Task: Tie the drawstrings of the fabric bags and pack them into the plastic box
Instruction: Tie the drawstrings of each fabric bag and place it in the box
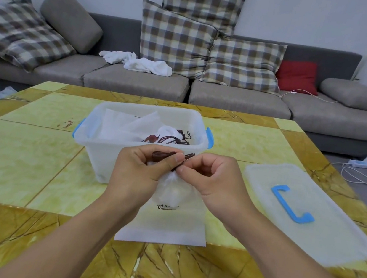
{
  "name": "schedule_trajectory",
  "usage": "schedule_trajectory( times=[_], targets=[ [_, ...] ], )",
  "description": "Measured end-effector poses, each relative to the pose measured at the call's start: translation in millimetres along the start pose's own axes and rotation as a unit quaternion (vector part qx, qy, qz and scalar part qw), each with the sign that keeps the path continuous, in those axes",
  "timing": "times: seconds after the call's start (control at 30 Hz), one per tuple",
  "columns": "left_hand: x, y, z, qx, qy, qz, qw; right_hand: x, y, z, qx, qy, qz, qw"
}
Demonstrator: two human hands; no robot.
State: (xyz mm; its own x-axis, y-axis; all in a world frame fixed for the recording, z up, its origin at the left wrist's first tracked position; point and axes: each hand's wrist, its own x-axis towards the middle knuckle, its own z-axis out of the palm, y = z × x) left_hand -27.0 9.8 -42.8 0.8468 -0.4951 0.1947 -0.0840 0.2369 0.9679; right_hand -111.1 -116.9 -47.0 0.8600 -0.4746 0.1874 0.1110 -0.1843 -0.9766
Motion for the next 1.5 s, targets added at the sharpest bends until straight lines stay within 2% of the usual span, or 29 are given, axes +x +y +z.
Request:
schedule_trajectory(
  times=[0.13, 0.27, 0.33, 0.53, 0.7, 0.77, 0.9, 1.0, 1.1, 1.2, 1.27, 1.37, 1.5],
  targets=[
    [-1, 1, -3, 0.016, -0.023, 0.022, 0.999, 1, 2, 4, 0.023, 0.014, -0.001, 1.000],
    [2, -3, -8, 0.137, -0.023, 0.082, 0.987, 2, 6, 10, -0.005, 0.044, 0.005, 0.999],
    [4, -3, -10, 0.177, -0.029, 0.114, 0.977, 1, 7, 14, -0.015, 0.034, 0.025, 0.999],
    [7, -1, -16, 0.161, -0.073, 0.119, 0.977, -2, 8, 18, -0.059, -0.014, 0.051, 0.997],
    [6, 2, -17, 0.162, -0.074, 0.140, 0.974, -1, 8, 13, -0.120, 0.014, -0.062, 0.991],
    [6, 0, -17, 0.171, -0.061, 0.149, 0.972, 0, 10, 16, -0.129, 0.023, -0.074, 0.989],
    [6, -1, -19, 0.183, -0.061, 0.150, 0.970, 1, 10, 20, -0.055, 0.018, -0.027, 0.998],
    [6, 1, -21, 0.178, -0.060, 0.138, 0.972, 0, 5, 19, 0.042, -0.033, 0.082, 0.995],
    [6, 3, -23, 0.176, -0.057, 0.141, 0.973, 0, -4, 5, 0.187, -0.143, 0.206, 0.950],
    [2, 7, -23, 0.160, -0.075, 0.150, 0.973, -1, -5, -5, 0.266, -0.210, 0.243, 0.909],
    [1, 8, -23, 0.162, -0.082, 0.164, 0.970, -1, -4, -4, 0.283, -0.221, 0.255, 0.898],
    [0, 6, -26, 0.222, -0.062, 0.227, 0.946, 0, -3, -4, 0.258, -0.213, 0.246, 0.910],
    [2, 7, -27, 0.308, -0.046, 0.356, 0.881, 4, 0, -2, 0.198, -0.164, 0.187, 0.948]
  ],
)
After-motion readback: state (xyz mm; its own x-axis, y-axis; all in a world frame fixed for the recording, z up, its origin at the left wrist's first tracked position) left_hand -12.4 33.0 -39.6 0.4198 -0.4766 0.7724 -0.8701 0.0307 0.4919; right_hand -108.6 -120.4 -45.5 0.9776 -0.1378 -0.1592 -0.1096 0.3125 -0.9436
